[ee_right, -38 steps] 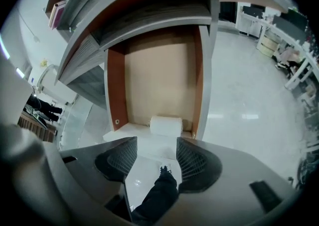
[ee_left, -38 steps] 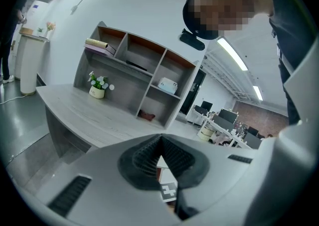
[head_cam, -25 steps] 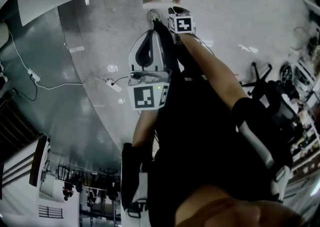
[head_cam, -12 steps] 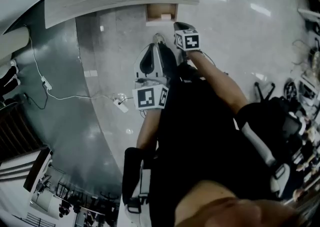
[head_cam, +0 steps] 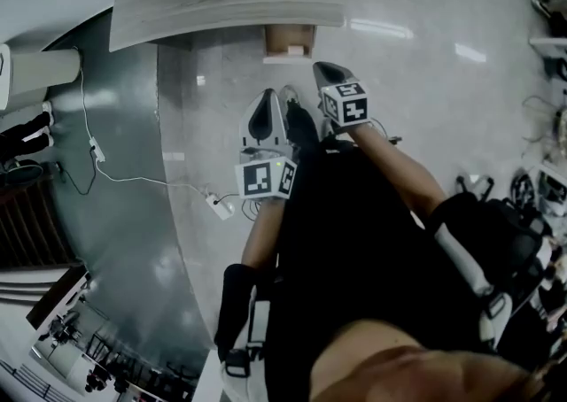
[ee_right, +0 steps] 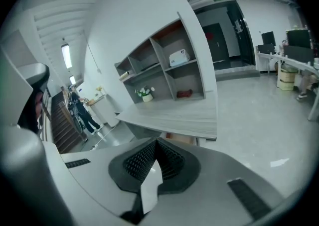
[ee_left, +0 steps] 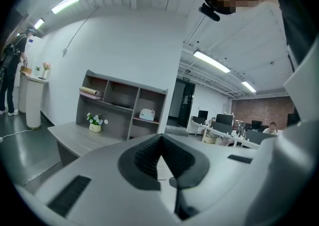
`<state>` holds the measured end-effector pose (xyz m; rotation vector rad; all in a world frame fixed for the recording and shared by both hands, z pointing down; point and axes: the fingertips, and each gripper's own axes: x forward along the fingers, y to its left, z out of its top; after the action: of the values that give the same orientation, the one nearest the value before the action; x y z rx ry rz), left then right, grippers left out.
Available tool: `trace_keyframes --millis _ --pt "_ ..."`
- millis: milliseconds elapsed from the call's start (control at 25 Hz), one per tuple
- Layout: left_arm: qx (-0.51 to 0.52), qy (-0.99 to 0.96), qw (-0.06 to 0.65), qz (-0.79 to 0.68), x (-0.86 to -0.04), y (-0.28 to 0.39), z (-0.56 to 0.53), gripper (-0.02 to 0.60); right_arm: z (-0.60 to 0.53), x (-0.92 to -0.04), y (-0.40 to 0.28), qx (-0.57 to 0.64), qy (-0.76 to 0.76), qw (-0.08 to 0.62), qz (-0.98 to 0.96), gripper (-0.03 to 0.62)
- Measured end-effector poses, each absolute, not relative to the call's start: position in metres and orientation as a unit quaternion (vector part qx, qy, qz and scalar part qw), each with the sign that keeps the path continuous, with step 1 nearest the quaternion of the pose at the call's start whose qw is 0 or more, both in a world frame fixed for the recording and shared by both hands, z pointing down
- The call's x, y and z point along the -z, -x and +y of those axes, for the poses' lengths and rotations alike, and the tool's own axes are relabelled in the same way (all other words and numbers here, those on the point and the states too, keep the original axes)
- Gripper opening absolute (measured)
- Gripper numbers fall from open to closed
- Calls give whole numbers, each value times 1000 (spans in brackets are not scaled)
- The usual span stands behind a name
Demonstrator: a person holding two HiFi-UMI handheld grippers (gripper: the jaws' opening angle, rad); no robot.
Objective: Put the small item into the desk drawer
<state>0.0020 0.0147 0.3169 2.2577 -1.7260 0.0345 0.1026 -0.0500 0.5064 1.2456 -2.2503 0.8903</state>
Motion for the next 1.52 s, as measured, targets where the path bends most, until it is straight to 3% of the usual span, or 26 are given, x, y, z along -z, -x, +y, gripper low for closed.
trace_keyframes --millis 520,1520 --pt "-25 -781 135 -610 -298 -27 71 -2 23 -430 -136 -282 -427 143 -847 2" --pt "-19 -809 143 -570 -299 3 52 -2 26 -394 -106 -249 -446 128 -850 1"
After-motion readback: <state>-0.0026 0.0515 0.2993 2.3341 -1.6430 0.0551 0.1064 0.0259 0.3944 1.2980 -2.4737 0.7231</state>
